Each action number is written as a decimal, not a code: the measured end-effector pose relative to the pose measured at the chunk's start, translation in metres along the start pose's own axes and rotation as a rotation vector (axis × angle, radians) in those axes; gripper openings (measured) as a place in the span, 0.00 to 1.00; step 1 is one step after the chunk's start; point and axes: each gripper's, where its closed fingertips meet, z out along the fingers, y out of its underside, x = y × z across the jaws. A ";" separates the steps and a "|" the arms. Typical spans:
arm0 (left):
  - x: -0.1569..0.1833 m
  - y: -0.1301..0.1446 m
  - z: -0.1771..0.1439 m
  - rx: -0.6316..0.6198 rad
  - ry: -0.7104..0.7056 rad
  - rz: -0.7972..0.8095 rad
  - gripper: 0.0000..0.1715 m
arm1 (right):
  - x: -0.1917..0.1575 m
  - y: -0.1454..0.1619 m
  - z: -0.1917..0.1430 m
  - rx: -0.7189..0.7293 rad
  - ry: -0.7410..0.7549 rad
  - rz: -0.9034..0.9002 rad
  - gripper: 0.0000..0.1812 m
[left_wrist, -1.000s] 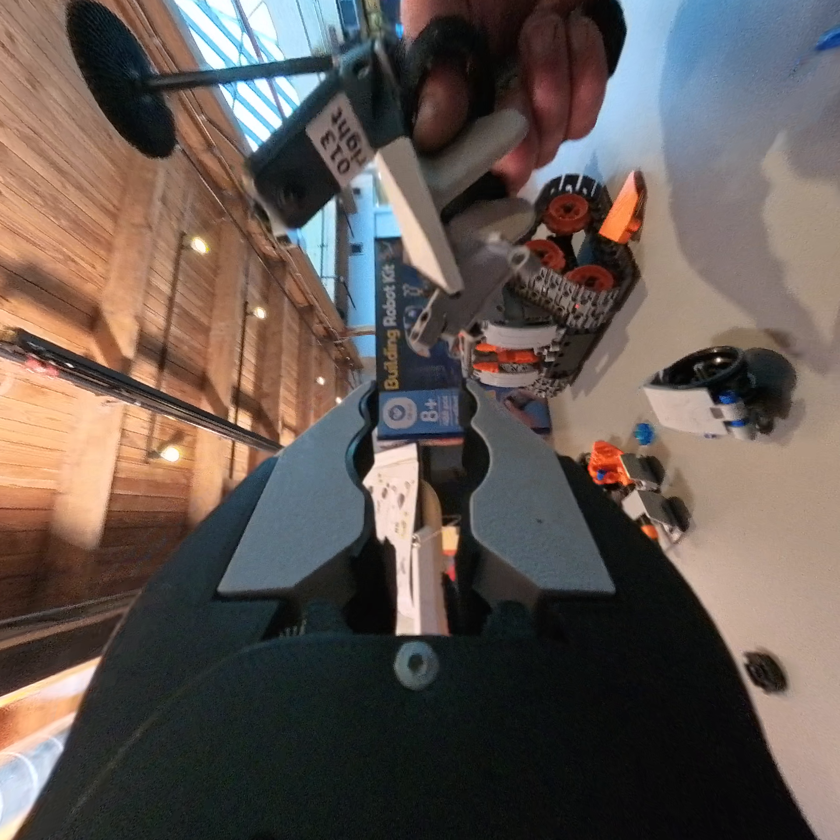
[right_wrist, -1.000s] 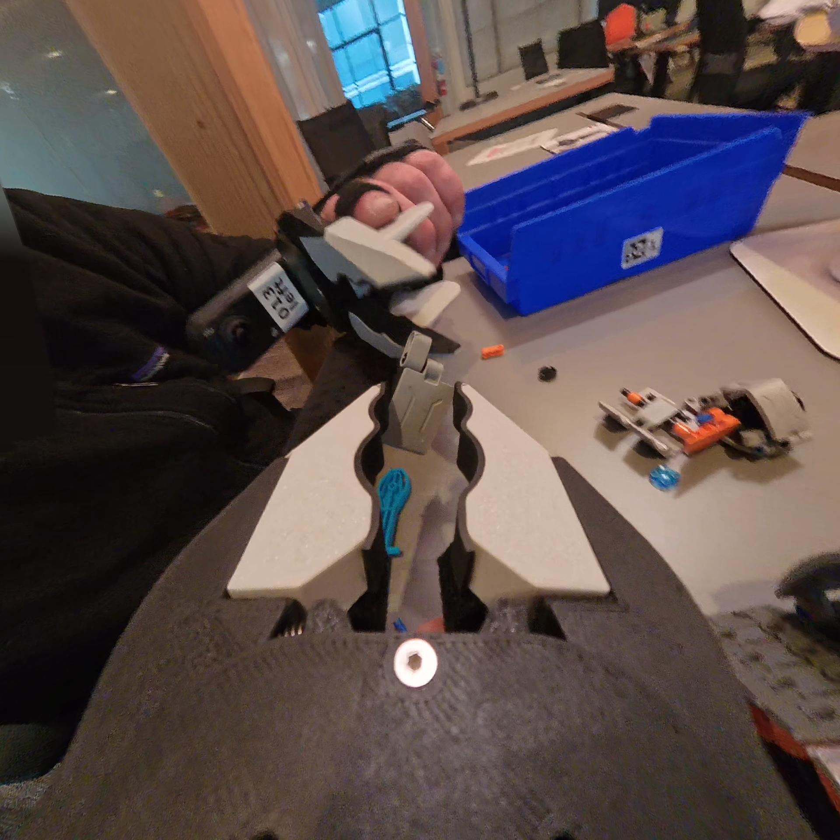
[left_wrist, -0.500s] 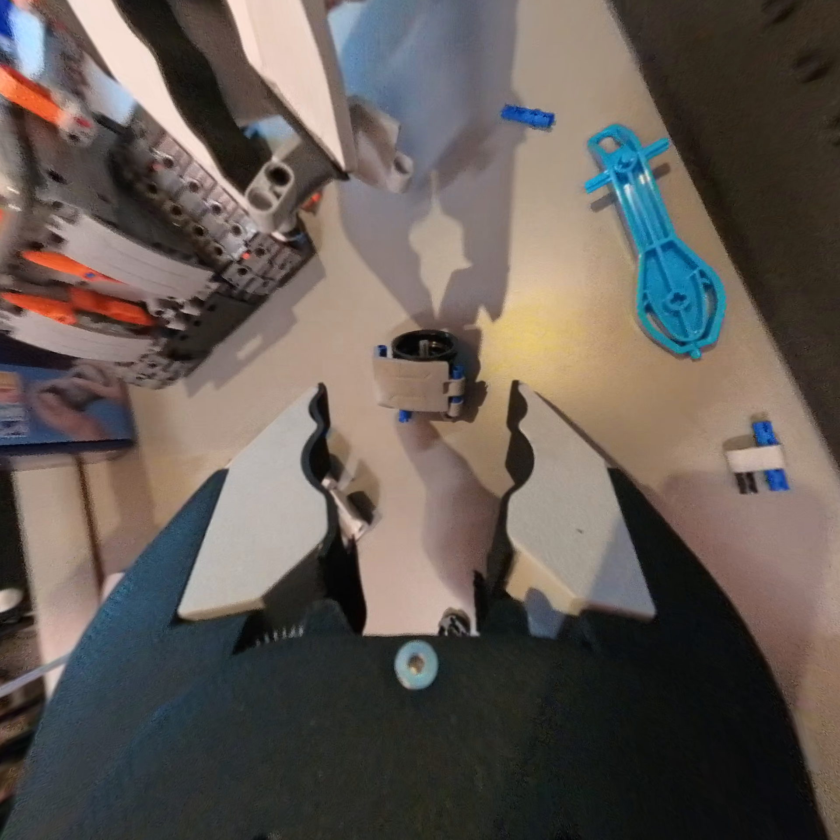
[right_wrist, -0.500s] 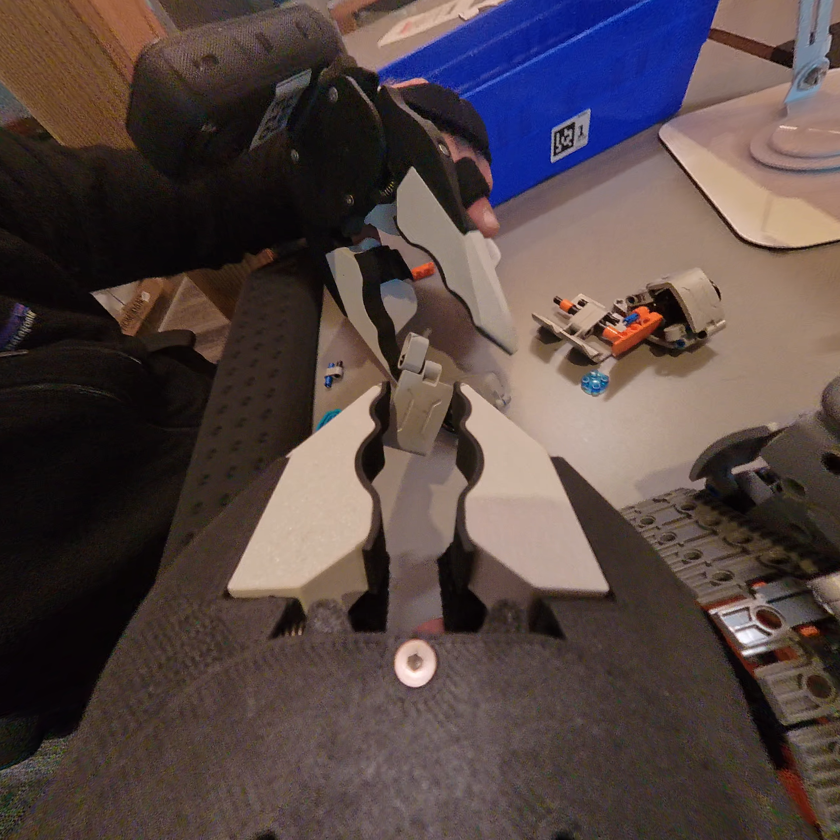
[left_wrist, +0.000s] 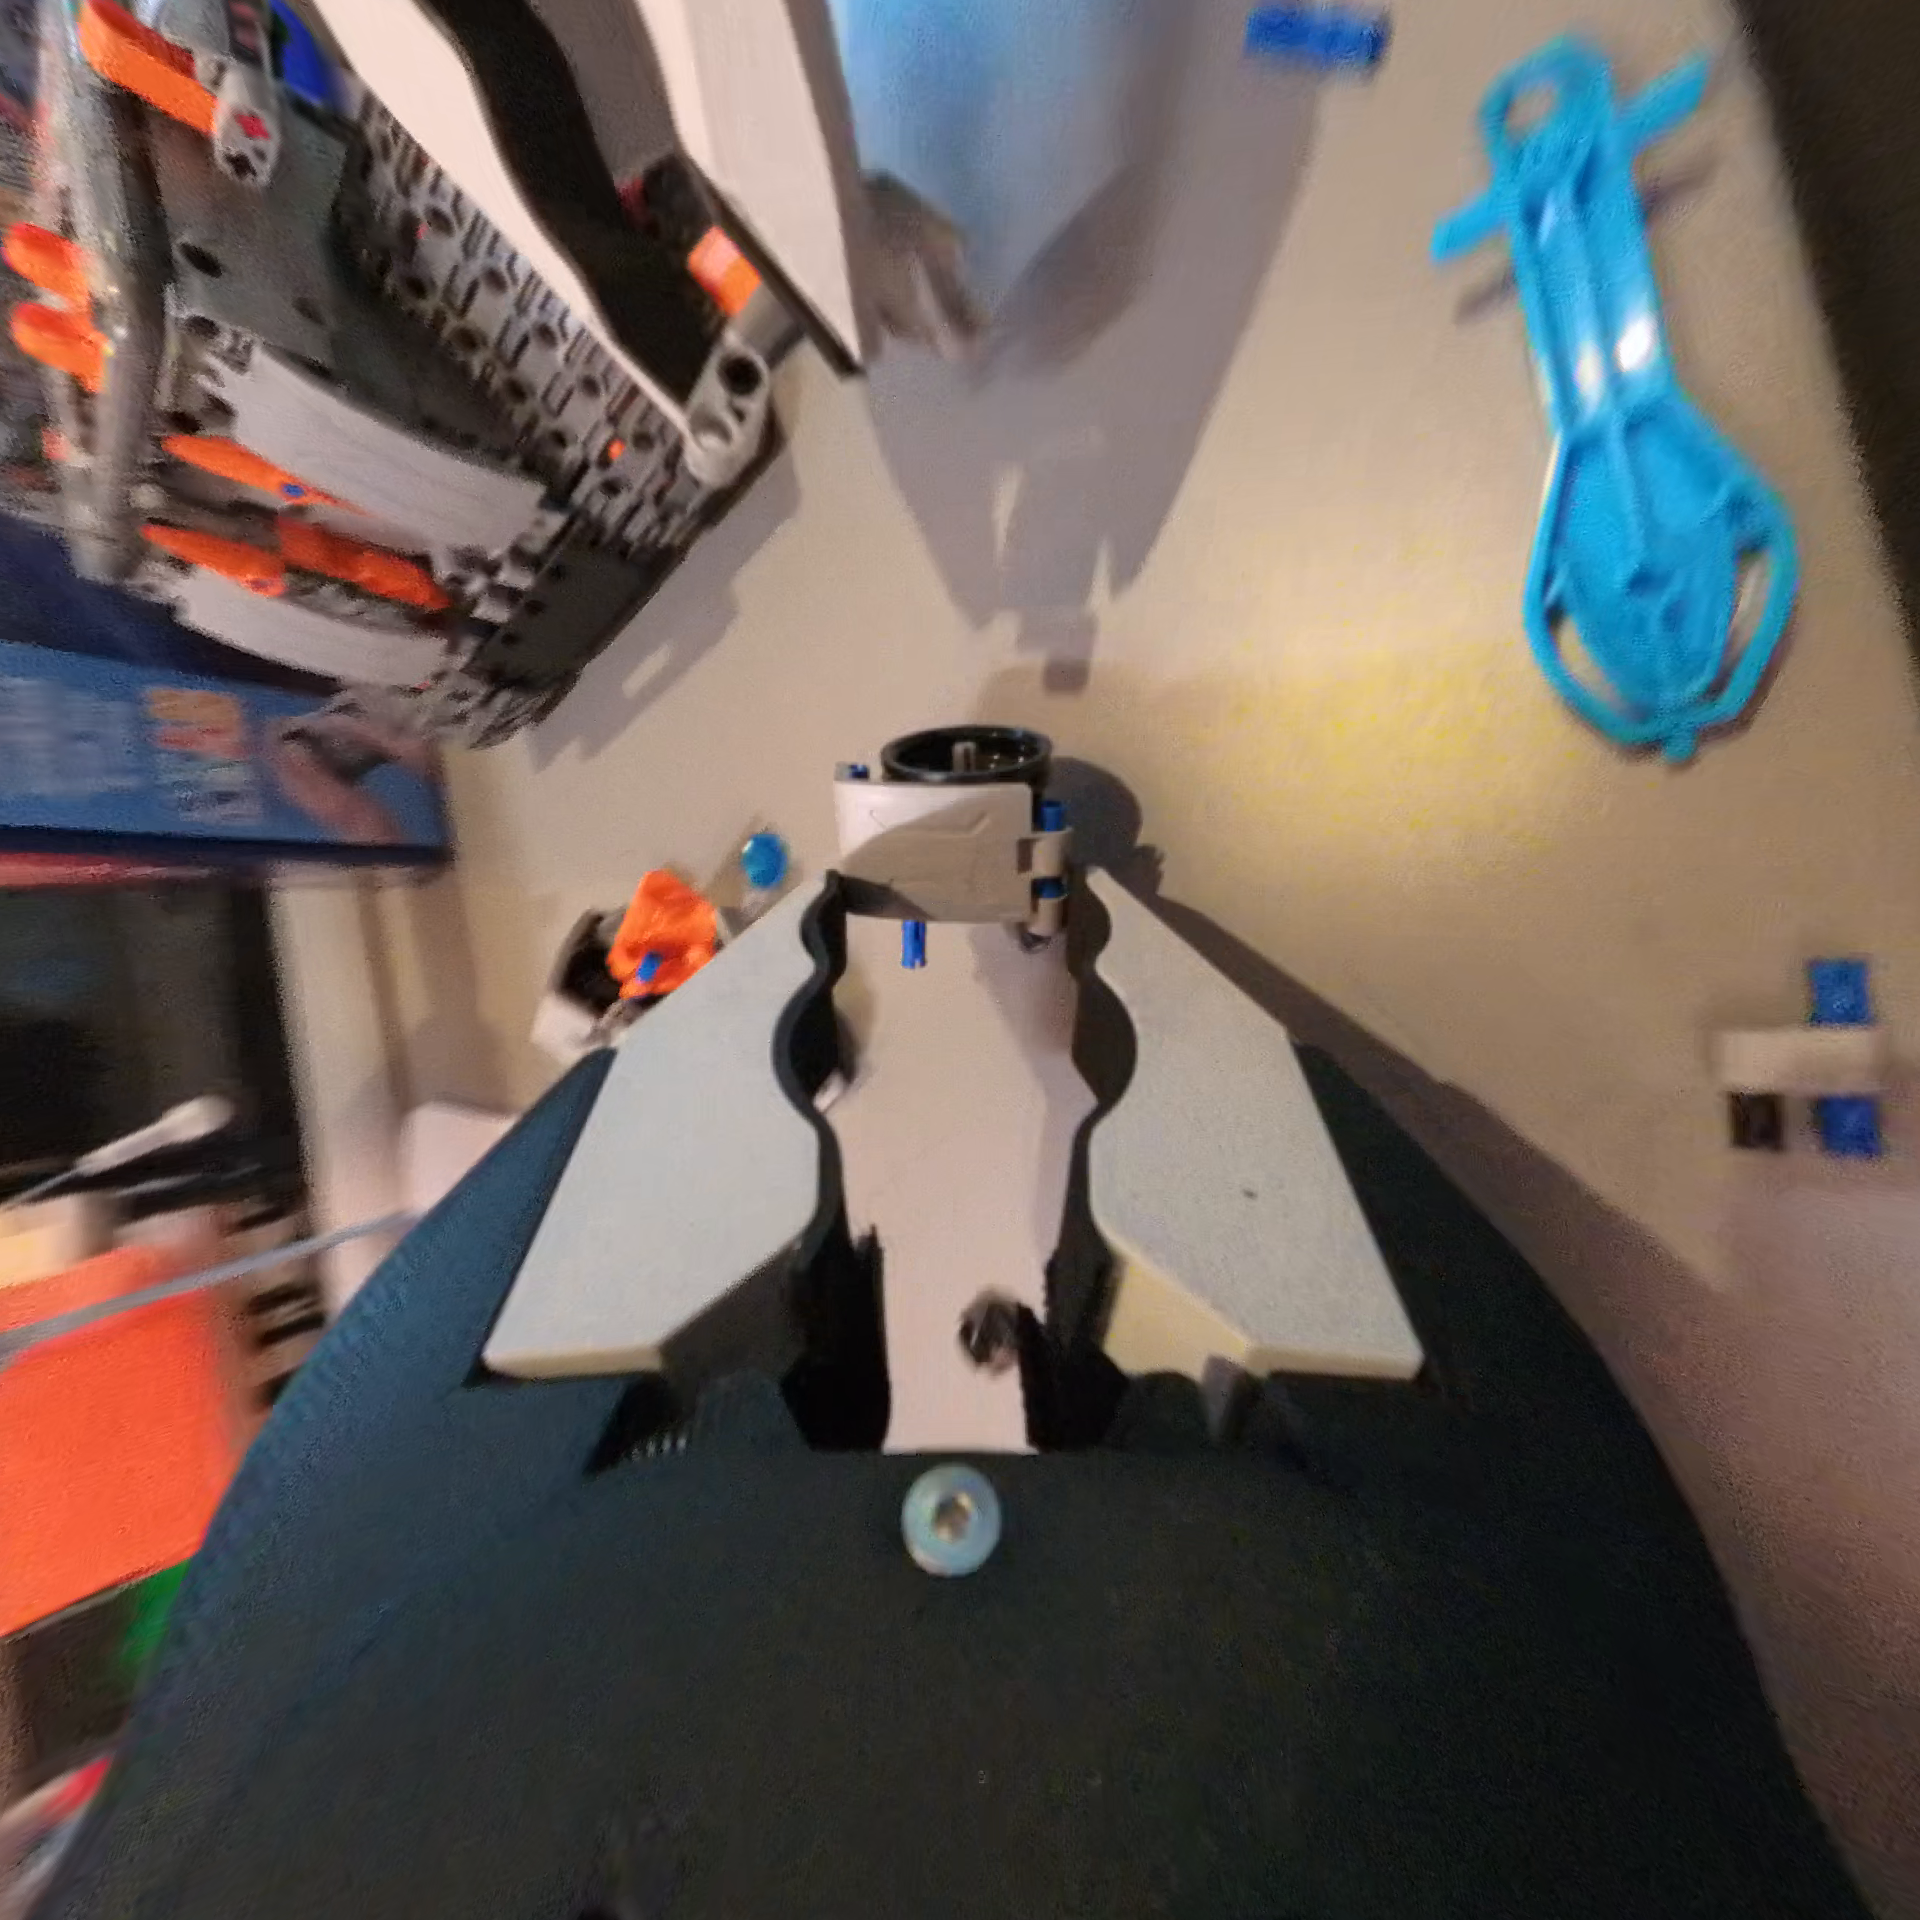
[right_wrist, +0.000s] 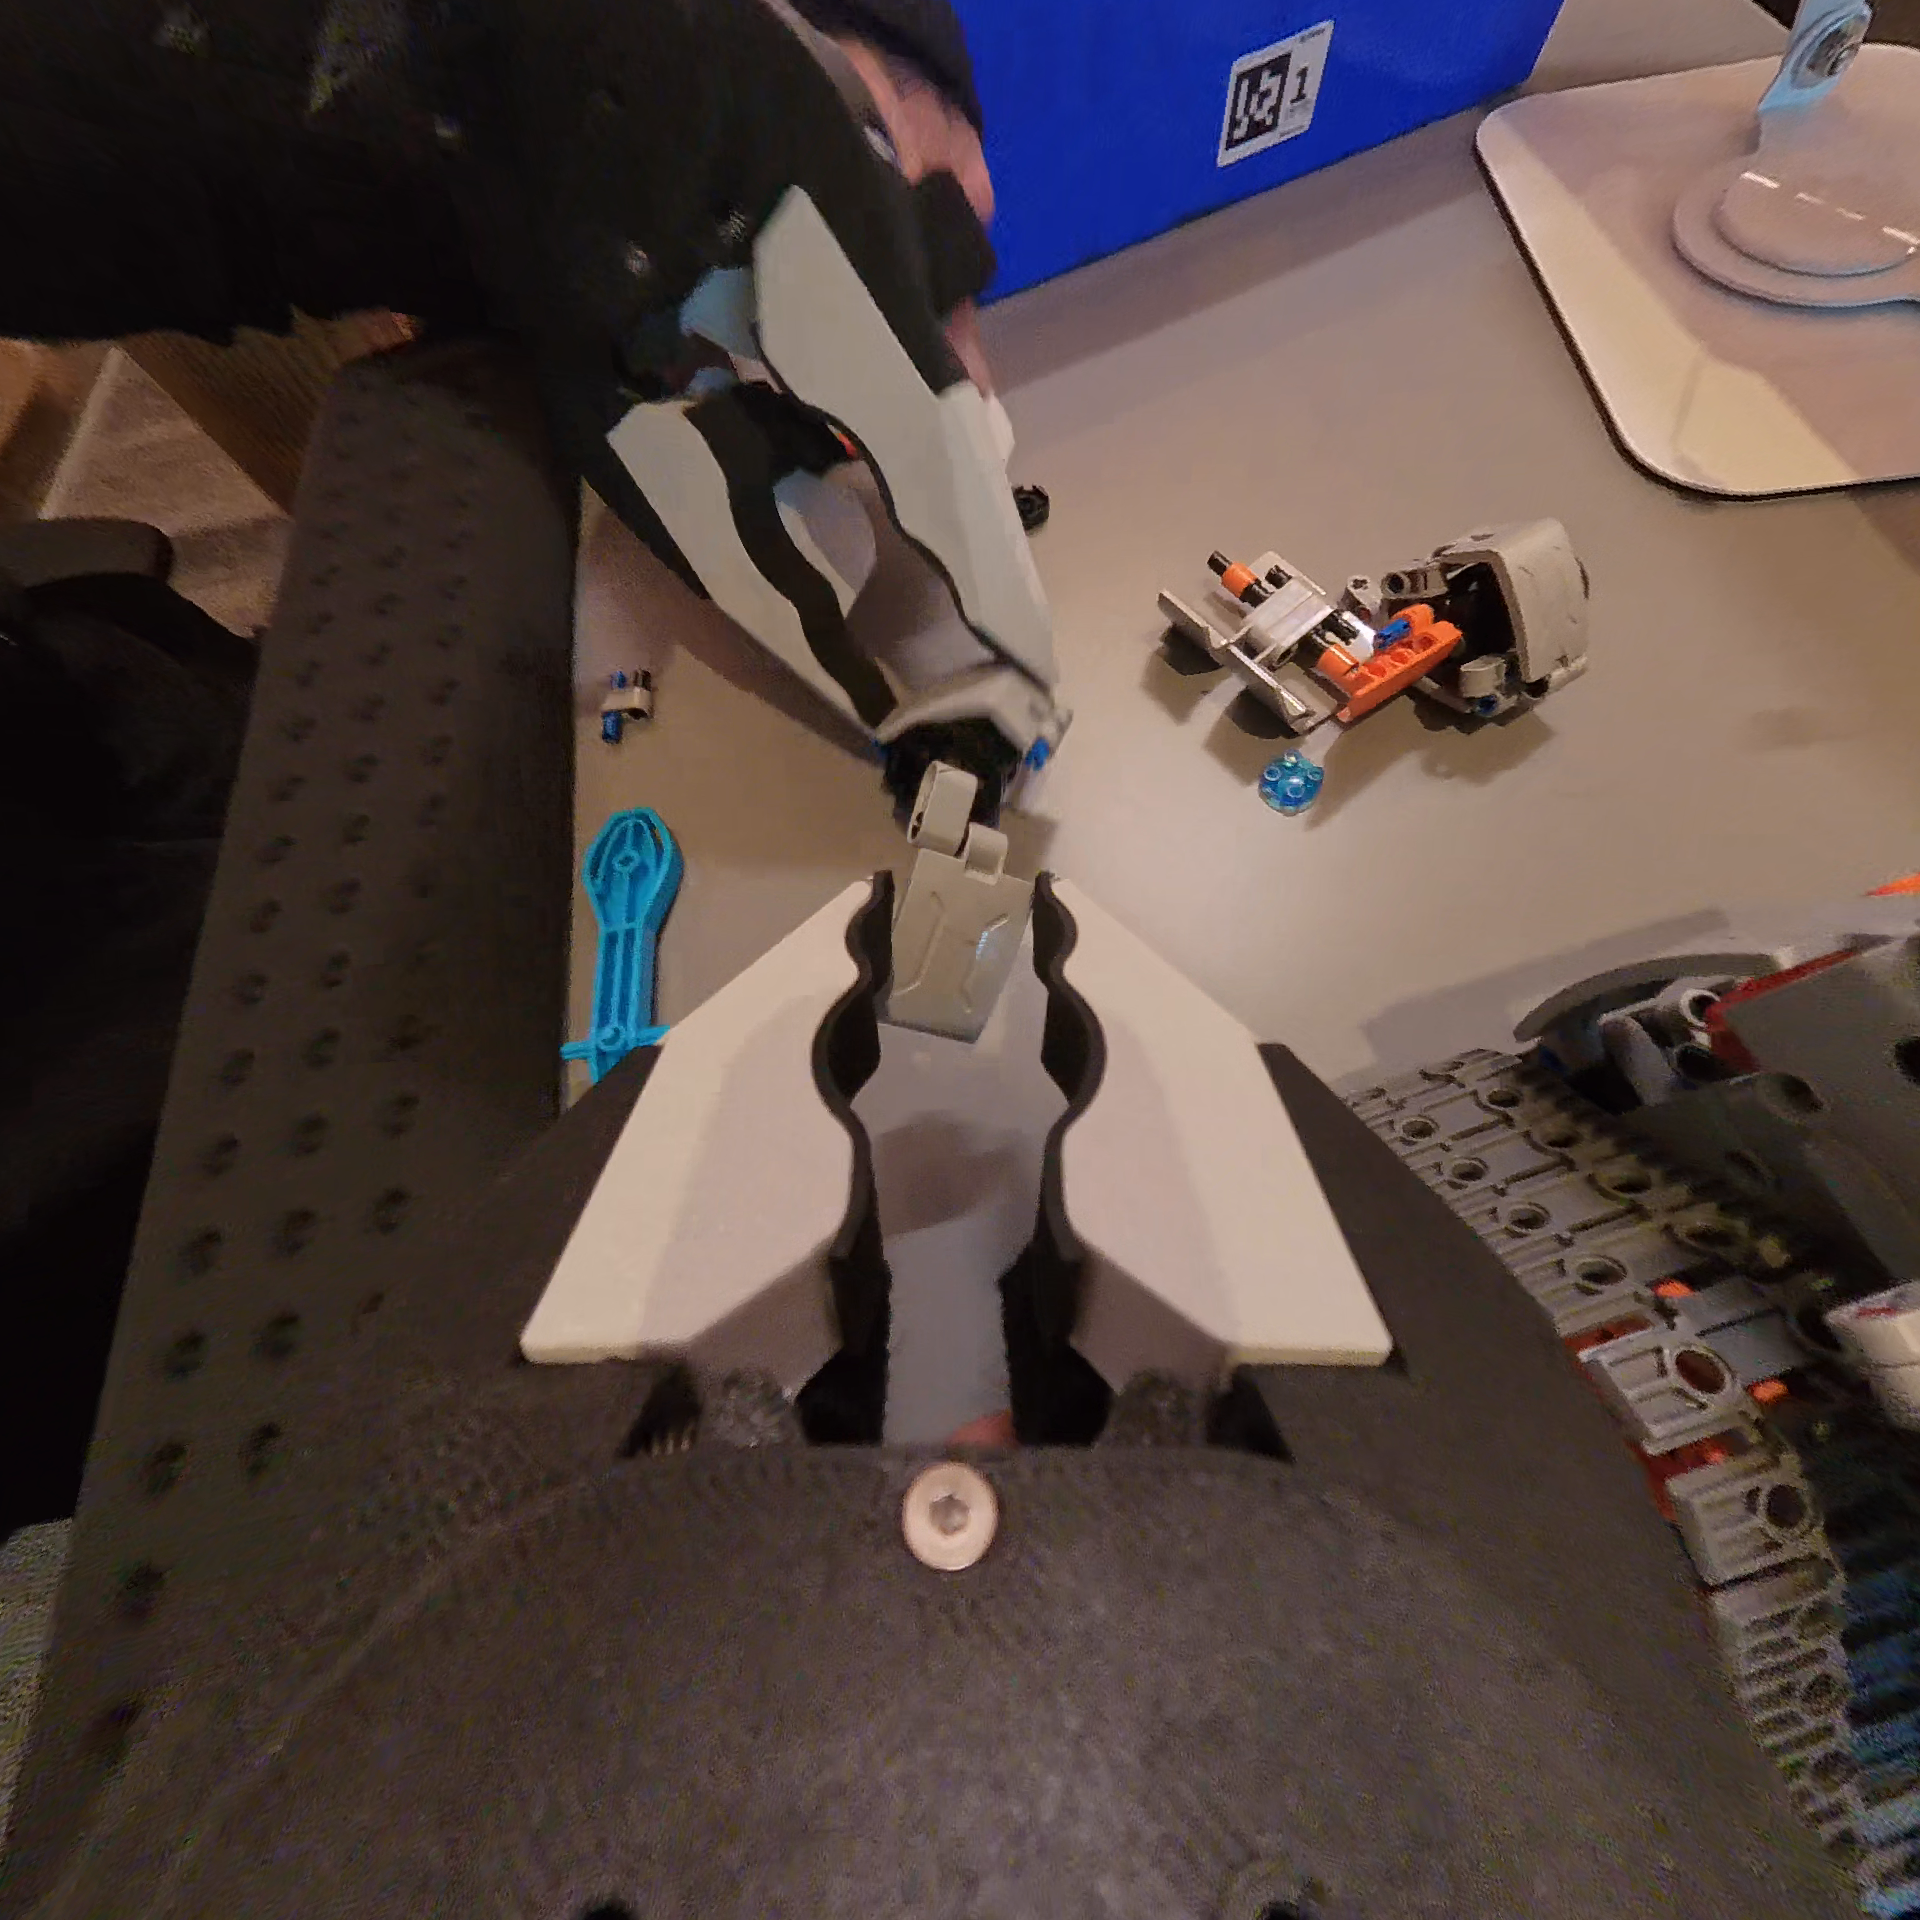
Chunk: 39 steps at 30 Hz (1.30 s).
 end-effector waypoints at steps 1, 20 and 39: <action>0.001 0.006 -0.004 -0.047 -0.048 0.058 0.23 | 0.001 0.002 0.002 -0.017 0.017 -0.018 0.13; 0.028 0.033 -0.060 -0.118 0.048 -0.188 0.31 | -0.021 -0.042 0.060 -0.194 0.138 -0.342 0.13; 0.003 -0.043 -0.073 0.430 0.291 -0.693 0.22 | -0.028 -0.058 0.041 -0.129 0.475 -0.967 0.13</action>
